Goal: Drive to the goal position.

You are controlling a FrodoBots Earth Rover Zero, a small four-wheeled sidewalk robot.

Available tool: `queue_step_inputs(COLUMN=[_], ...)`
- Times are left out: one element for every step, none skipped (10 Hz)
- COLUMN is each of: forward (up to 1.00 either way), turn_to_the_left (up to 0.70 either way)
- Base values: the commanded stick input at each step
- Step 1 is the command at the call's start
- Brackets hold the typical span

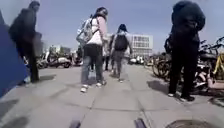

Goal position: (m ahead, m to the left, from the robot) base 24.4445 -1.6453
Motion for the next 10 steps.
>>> queue_step_inputs(forward=[0.85, 0.85, 0.85, 0.85, 0.85, 0.85, 0.85, 0.85, 0.85, 0.85], turn_to_the_left=[0.01, 0.01, 0.01, 0.01, 0.01, 0.01, 0.01, 0.01, 0.01, 0.01])
